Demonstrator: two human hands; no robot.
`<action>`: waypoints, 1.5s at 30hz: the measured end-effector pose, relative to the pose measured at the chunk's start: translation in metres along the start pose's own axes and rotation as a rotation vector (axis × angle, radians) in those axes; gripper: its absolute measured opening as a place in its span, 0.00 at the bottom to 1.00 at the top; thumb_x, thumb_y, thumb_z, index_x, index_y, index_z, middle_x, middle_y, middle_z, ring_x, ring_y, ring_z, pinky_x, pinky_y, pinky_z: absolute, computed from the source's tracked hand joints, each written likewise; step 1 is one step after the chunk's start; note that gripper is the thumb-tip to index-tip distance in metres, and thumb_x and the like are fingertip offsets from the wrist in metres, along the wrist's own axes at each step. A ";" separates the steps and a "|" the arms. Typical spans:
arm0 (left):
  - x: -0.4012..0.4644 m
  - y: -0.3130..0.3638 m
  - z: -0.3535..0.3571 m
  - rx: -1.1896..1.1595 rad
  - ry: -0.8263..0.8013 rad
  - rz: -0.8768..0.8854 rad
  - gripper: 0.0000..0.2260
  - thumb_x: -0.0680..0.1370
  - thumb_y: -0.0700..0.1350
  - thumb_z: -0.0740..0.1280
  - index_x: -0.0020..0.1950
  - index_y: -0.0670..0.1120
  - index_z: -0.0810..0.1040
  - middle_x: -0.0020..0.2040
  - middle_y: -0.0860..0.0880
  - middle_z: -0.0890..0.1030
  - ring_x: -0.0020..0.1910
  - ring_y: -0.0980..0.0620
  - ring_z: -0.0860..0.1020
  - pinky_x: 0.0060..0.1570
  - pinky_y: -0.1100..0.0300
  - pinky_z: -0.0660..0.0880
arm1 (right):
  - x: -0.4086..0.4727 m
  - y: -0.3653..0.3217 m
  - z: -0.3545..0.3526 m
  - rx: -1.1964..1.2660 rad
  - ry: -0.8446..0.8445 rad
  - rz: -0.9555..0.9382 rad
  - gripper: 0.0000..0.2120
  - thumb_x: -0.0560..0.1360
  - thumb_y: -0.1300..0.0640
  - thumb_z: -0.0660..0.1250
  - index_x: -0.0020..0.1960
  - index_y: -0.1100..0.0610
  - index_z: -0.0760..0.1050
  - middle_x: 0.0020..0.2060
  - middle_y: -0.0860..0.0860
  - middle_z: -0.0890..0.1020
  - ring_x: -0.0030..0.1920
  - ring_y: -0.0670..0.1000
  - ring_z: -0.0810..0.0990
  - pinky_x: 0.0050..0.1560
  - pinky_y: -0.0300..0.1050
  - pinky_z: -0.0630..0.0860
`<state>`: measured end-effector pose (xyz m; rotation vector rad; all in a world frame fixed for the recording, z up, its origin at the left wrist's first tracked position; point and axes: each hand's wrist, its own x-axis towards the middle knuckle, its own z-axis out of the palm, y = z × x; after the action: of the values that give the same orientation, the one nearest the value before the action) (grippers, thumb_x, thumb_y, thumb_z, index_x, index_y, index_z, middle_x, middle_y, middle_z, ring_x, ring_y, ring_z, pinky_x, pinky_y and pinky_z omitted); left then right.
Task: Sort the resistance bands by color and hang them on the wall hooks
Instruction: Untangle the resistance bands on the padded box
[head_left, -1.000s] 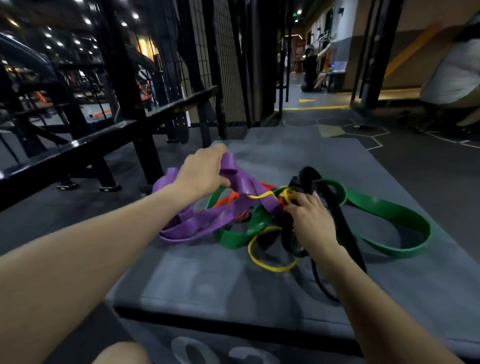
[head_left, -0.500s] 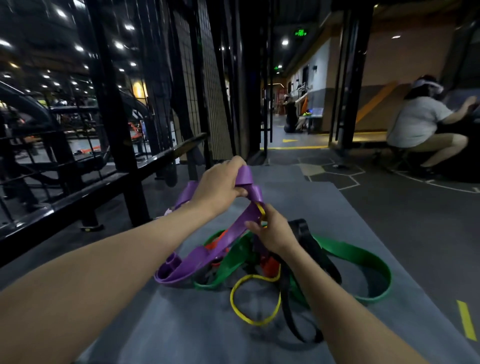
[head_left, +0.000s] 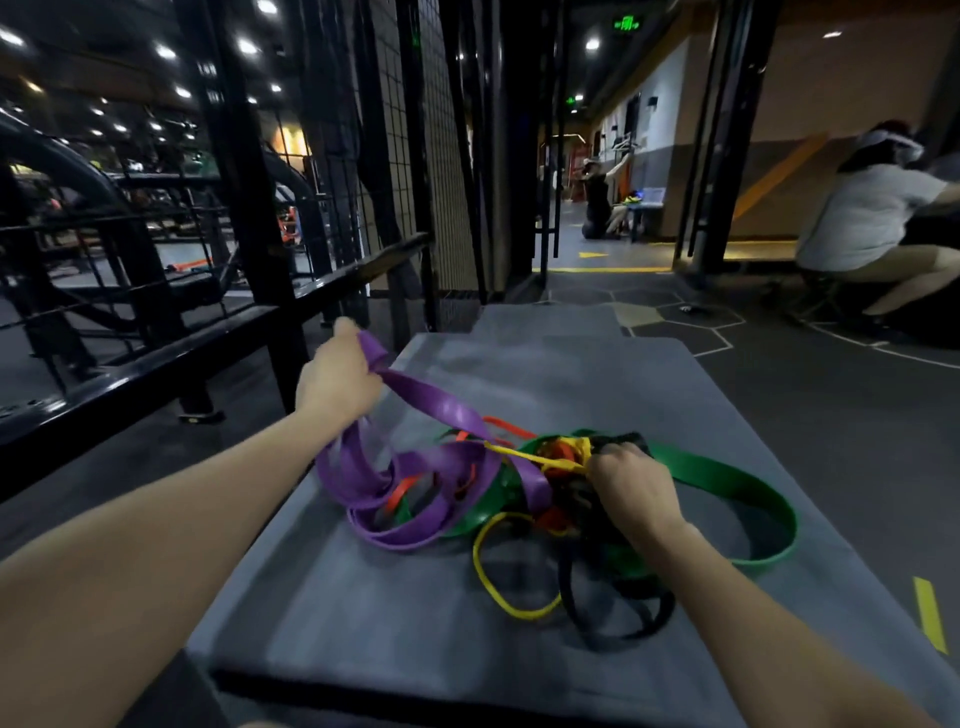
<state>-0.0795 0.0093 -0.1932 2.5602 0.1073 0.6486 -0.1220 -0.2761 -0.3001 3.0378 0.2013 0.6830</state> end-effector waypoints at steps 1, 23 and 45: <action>0.001 -0.007 0.001 -0.063 0.013 -0.103 0.17 0.72 0.40 0.67 0.58 0.40 0.65 0.54 0.37 0.77 0.54 0.35 0.76 0.47 0.52 0.70 | -0.003 0.001 0.003 -0.047 0.001 -0.010 0.12 0.55 0.58 0.79 0.26 0.60 0.75 0.25 0.54 0.78 0.28 0.57 0.79 0.20 0.41 0.70; -0.118 0.006 0.097 -0.123 -0.616 0.388 0.37 0.69 0.62 0.69 0.71 0.45 0.64 0.68 0.46 0.68 0.68 0.47 0.68 0.68 0.55 0.65 | -0.034 -0.002 0.045 0.047 0.026 -0.245 0.10 0.64 0.63 0.58 0.36 0.56 0.77 0.37 0.49 0.77 0.38 0.52 0.79 0.28 0.38 0.77; -0.163 -0.027 0.129 -0.092 -0.591 0.286 0.26 0.63 0.45 0.78 0.54 0.51 0.68 0.50 0.53 0.65 0.51 0.53 0.69 0.55 0.56 0.72 | -0.051 -0.017 0.044 0.366 0.000 -0.004 0.15 0.74 0.71 0.58 0.56 0.65 0.78 0.56 0.55 0.76 0.56 0.57 0.74 0.57 0.43 0.71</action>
<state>-0.1621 -0.0557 -0.3742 2.5843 -0.4809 -0.0305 -0.1504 -0.2655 -0.3627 3.3808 0.3708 0.7163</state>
